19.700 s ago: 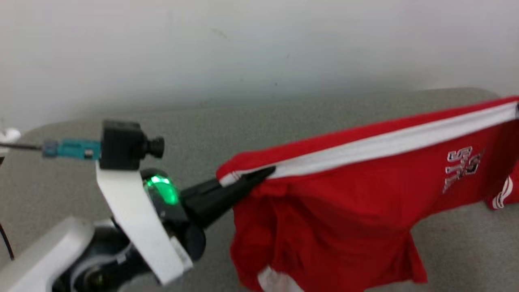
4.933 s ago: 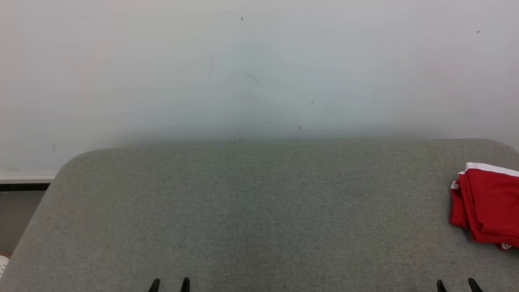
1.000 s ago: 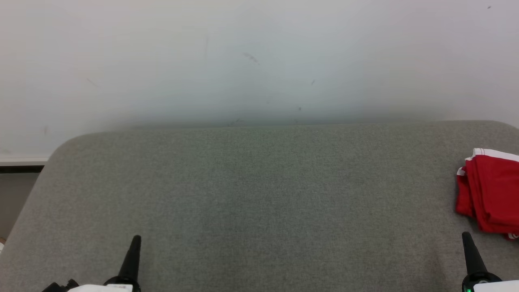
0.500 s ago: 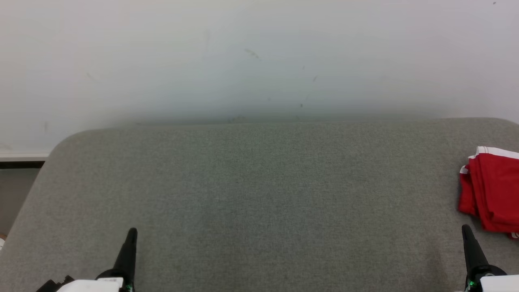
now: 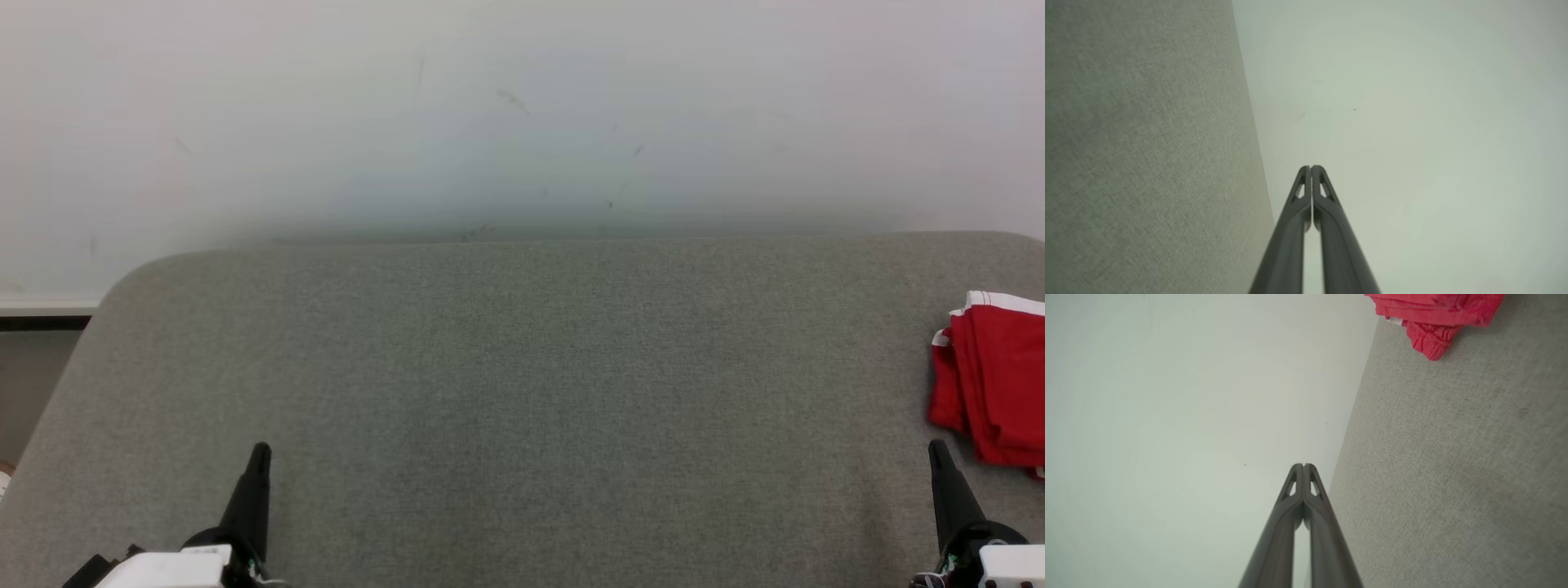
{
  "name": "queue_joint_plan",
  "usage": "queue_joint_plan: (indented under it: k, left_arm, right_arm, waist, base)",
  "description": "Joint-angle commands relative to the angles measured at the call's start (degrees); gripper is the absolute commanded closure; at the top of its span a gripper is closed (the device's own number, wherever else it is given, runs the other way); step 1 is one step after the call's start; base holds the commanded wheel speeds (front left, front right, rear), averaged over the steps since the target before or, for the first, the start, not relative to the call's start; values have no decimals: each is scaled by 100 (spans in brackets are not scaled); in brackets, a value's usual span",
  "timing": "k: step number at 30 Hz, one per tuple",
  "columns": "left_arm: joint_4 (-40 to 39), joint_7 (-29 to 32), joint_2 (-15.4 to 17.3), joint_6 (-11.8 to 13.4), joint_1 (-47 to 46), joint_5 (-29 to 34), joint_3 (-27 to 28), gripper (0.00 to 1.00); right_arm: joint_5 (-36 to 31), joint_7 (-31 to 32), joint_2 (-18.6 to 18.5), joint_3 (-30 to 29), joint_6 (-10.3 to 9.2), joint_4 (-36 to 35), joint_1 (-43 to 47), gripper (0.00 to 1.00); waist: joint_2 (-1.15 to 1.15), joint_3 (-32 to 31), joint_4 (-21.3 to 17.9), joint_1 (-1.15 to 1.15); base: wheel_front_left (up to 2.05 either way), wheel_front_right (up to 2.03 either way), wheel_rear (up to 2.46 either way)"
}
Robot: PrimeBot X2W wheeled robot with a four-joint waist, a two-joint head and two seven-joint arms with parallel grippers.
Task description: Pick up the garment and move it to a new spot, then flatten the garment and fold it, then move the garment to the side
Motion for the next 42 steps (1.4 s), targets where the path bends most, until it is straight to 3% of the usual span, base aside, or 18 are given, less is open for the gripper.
queue_joint_plan:
  k: [1, 8, 42]
  left_arm:
    - [-1, 46, 39, -48, -82, -157, 46, 100]
    - [8, 110, 40, -56, -139, -429, 88, 100]
    - [6, 120, 33, -56, -134, -404, 91, 100]
  right_arm:
    - [138, 39, -2, -30, -11, -47, -90, 100]
    - [417, 104, 4, -40, -11, -61, -139, 100]
    - [391, 101, 2, -37, -11, -55, -134, 100]
  waist:
    - [0, 10, 4, 0]
    - [0, 47, 17, 0]
    - [0, 48, 18, 0]
  base:
    - [0, 0, 0]
    - [0, 0, 0]
    - [0, 0, 0]
